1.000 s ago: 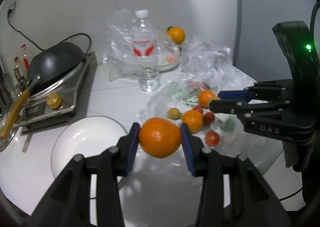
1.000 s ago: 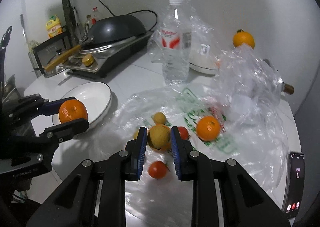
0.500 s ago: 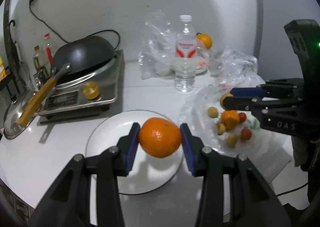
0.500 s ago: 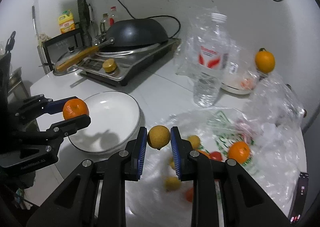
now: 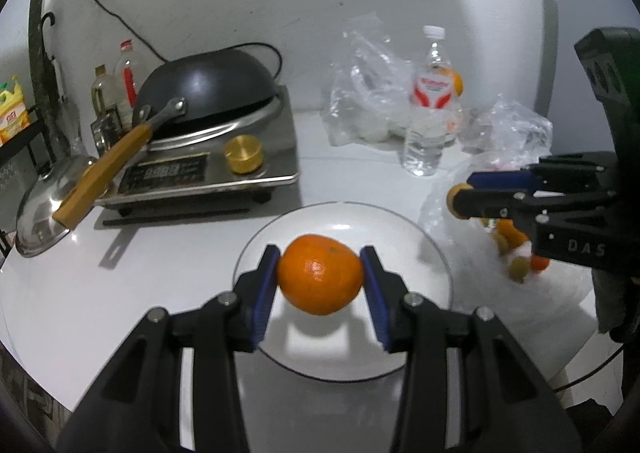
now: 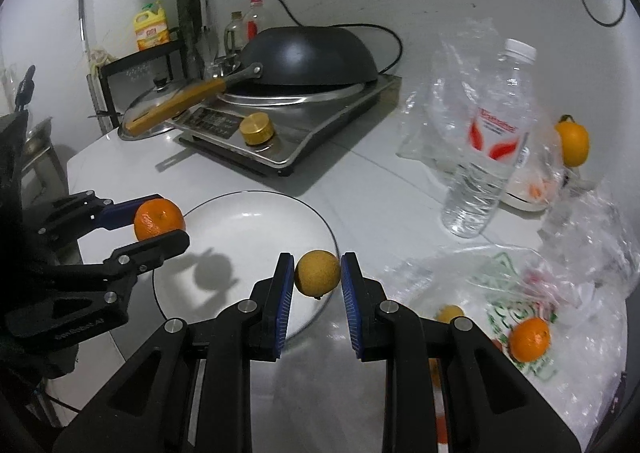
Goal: Organize fruits
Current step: 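Carry the mandarin with the left tool while the right tool carries the yellow fruit to the white plate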
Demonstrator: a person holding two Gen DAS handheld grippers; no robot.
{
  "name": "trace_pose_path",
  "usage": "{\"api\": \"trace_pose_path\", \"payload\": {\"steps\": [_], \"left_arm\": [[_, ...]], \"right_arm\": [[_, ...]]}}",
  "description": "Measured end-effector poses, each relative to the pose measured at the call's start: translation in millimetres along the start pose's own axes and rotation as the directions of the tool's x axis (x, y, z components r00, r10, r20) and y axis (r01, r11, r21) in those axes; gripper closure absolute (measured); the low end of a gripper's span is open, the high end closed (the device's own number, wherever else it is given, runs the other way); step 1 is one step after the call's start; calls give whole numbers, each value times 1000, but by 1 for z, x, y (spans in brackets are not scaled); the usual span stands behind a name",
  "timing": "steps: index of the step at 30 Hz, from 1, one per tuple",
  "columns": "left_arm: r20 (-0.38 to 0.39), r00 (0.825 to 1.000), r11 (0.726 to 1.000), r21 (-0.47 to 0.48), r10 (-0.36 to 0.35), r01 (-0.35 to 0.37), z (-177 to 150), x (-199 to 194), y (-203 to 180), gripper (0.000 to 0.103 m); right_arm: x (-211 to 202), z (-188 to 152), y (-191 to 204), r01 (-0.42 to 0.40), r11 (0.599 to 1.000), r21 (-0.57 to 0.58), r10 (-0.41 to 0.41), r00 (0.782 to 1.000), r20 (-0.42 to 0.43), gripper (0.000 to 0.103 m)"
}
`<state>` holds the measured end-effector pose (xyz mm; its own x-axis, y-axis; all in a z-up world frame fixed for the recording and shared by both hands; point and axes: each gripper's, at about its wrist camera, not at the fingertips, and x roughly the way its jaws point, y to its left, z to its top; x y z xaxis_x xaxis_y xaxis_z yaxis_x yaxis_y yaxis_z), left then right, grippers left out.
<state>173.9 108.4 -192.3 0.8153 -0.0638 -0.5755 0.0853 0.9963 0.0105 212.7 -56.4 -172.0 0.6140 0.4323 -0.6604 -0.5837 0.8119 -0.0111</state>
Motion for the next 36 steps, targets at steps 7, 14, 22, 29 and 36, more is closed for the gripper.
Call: {"api": "trace_pose_path", "payload": {"steps": [7,14,22,29,36], "left_arm": [[-30,999,1000,17,24,-24,-6,20,14,61],[-65,997,998,51,29,-26,-12,39,17,61],[-95,995,997,70,37,-30,-17,52,15,61],[-125,992,1000,19,20,-18,-21,58,23,60],[-117,993,1000,12,-9,10,-24,56,28,60]], "right_arm": [[22,12,15,-47,999,-14,47,999,7,77],[42,20,20,-60,998,-11,60,998,-7,77],[70,28,25,-116,993,7,116,991,-62,77],[99,36,42,-186,982,35,189,978,-89,77],[125,39,40,-236,966,107,249,960,-128,77]]}}
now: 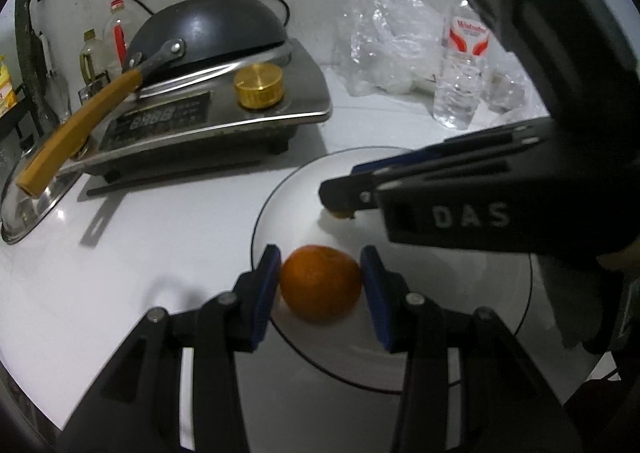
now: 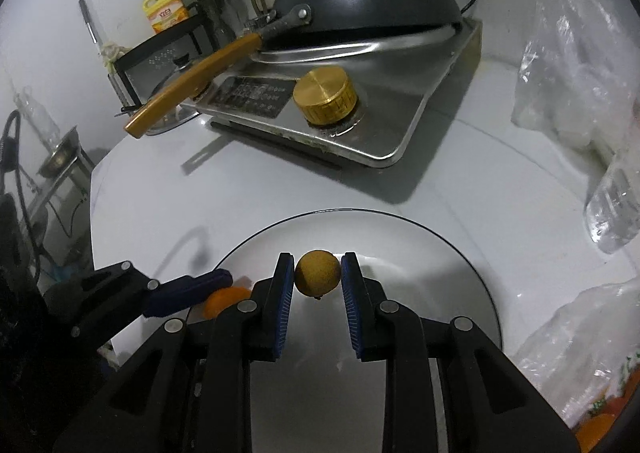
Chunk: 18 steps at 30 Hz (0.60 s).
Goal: Organize fruits
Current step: 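Carry the mandarin with the left tool while the right tool carries the yellow fruit to the white plate, then open the left tool onto the plate while the right tool releases the yellow fruit there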
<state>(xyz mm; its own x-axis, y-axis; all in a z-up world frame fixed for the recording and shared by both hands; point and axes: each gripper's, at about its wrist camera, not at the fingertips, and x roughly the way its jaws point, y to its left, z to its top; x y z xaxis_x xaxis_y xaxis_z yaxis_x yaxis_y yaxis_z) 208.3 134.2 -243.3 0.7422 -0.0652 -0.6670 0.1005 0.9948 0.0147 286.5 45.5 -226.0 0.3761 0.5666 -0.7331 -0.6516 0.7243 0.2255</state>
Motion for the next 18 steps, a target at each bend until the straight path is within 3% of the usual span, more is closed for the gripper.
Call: {"api": "trace_pose_path", "payload": {"steps": [11,14,18], "left_arm": [[7,1000,1000,3,-11,11,-1,-6,-2,60],[11,1000,1000,5,-7,7,0,-8,-3,60],[14,1000,1000,-4,14,-14,2,-13,-5,60]], "right_arm": [[3,-2,1,-16,1000,26,16,1000,-14,76],[-3,0,2,-10,999,32,10,1000,-2,62],[-16,1,1,-1,999,39,0,1000,28,60]]}}
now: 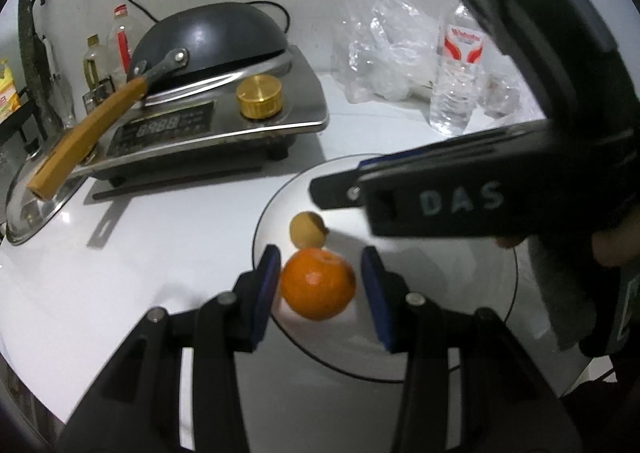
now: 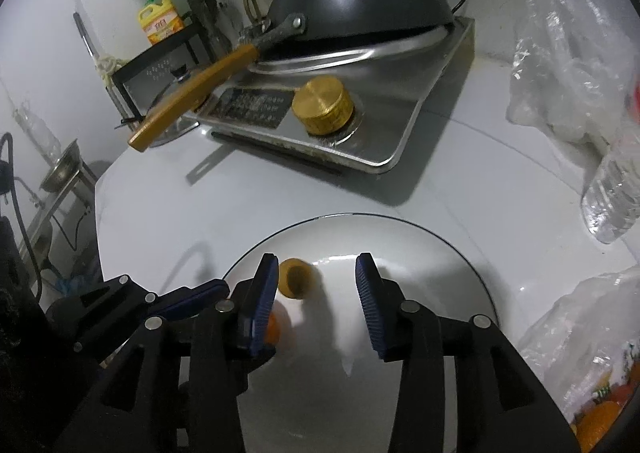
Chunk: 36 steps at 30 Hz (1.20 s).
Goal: Organize fruits
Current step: 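Open the left tool onto the plate while the right tool releases the yellow fruit there, then move both open tools back over the fruit bag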
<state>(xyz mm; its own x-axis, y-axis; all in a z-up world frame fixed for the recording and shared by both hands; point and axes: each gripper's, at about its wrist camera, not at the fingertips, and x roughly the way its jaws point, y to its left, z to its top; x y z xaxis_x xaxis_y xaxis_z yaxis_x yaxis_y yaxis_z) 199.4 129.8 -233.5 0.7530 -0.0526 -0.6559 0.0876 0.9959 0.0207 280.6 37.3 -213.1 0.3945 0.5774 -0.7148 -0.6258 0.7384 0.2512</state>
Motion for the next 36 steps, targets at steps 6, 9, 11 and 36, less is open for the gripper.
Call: {"api": "trace_pose_path", "payload": {"steps": [6,9,11,36], "left_arm": [[30,1000,1000,-5,6,-6,6,-15,-5,51],[47,999,1000,1,17,-17,10,-24,-8,49],[50,998,1000,5,23,-23,11,-27,-12,48],[92,994,997,-65,54,-48,31,-64,-54,48]], "right_arm": [[-32,1,-5,15,1000,14,-16,997,81,58],[-52,-2,-6,25,1000,11,-26,993,115,57],[-62,-4,-7,35,999,7,-35,991,128,57],[-147,-42,-36,97,995,7,-96,969,227,57]]}}
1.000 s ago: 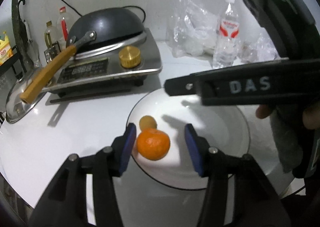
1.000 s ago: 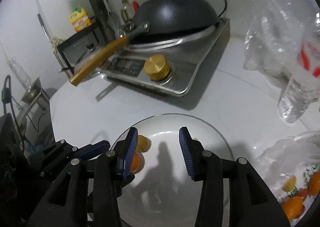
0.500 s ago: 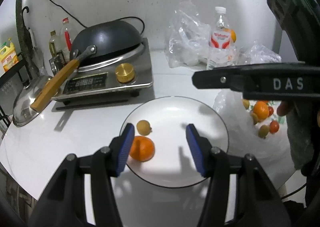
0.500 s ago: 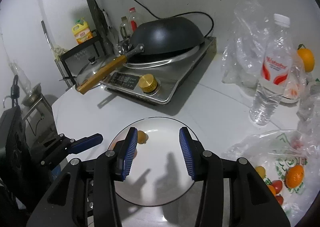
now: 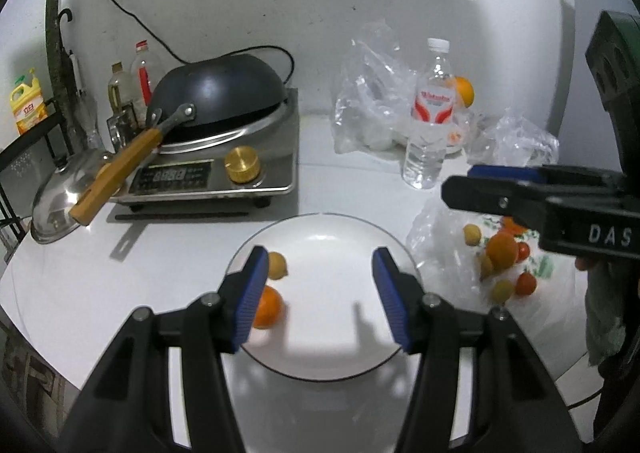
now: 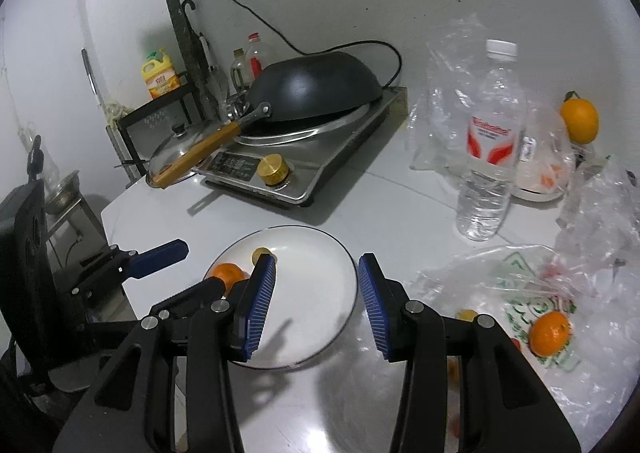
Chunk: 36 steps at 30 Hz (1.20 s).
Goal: Organize fruits
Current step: 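Move both open tools back over the fruit bag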
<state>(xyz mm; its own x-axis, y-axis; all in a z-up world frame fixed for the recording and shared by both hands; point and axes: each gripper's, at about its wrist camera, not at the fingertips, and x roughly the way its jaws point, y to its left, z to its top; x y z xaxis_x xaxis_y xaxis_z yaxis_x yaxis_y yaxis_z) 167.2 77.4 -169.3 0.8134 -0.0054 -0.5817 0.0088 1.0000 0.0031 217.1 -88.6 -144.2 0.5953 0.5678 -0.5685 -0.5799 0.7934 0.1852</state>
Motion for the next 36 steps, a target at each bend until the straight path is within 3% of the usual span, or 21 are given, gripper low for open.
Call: {"api": "trace_pose_path", "payload": {"steps": [7,24,36], "left_arm": [[-4,998,998,-12,-56,56,6,-8,-23,48],[6,996,995,51,-88,88,19,-16,-89,47],[-28,993,989,86,-116,118,26,-4,-139,43]], "right_arm": [[-23,-8,-16,13,1000,7,-14,1000,23,57],[-72,-28,-64,37,998,53,-41,996,76,57],[-94,-49,-112,68,994,89,-75,994,81,57]]}}
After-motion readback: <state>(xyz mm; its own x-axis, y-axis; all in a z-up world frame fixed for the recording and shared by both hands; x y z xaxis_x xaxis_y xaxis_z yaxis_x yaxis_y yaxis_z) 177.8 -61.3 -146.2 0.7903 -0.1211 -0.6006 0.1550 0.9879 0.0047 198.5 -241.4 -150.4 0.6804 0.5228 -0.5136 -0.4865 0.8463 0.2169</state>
